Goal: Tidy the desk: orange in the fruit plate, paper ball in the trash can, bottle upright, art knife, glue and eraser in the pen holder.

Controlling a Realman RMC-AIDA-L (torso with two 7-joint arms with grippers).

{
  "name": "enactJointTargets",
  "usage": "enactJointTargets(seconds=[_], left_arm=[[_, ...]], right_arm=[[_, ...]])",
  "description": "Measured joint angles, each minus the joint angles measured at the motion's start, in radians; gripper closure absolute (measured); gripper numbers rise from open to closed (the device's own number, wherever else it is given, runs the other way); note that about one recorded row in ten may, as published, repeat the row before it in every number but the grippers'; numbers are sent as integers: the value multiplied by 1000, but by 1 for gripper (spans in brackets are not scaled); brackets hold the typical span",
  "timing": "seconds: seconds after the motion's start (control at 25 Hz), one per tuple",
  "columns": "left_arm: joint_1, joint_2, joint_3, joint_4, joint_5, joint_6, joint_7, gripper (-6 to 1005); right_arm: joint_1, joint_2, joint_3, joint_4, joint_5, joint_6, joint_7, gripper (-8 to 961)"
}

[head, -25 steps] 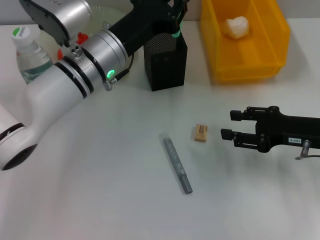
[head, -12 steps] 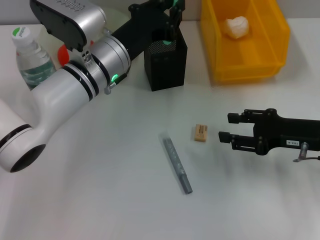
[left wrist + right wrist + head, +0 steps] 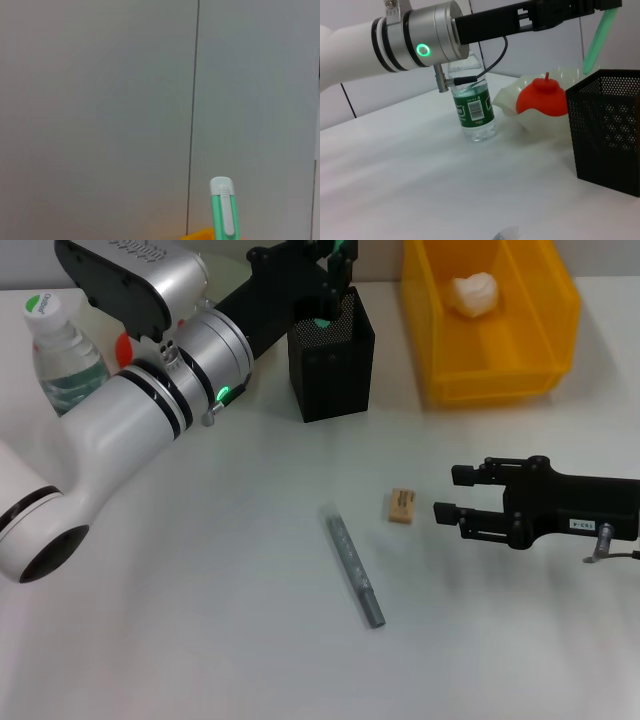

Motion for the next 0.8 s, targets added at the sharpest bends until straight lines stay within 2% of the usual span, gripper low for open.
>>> enactJointTargets(seconds=[0.8], left_arm=[[-8, 0, -3, -24, -1, -4, 1, 708]], right_arm=[[13, 2, 0, 11, 3, 8, -1, 335]])
